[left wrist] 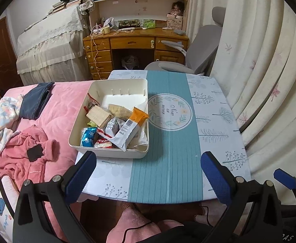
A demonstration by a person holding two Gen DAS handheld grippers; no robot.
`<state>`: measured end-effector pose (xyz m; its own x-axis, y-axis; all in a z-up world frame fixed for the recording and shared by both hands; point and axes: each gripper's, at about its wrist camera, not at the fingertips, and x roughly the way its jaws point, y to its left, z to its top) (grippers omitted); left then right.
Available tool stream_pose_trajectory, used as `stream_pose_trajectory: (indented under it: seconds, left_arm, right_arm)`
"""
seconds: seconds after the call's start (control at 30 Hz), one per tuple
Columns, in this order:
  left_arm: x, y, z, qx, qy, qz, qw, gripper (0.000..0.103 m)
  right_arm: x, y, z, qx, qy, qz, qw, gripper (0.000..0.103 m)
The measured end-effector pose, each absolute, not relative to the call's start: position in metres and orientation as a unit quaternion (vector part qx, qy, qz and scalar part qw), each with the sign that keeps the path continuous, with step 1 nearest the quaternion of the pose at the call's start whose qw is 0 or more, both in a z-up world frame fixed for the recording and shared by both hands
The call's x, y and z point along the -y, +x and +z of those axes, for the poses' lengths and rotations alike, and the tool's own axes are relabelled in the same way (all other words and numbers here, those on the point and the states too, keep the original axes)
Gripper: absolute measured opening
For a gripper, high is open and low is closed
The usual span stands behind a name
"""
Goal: Organize snacks
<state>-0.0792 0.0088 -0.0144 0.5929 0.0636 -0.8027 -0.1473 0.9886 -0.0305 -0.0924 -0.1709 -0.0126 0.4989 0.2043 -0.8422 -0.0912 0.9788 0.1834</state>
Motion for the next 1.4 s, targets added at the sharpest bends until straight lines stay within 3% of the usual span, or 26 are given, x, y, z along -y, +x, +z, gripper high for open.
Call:
stream_pose_trajectory:
  seconds: [1.4]
  left_arm:
    - [-0.013, -0.062, -0.027, -0.466, -0.042, 0.045, 0.883, 0.102]
  right_arm:
    - [0.159, -0.073, -0.023, -0.516, 0.058, 0.087, 0.85, 0.103]
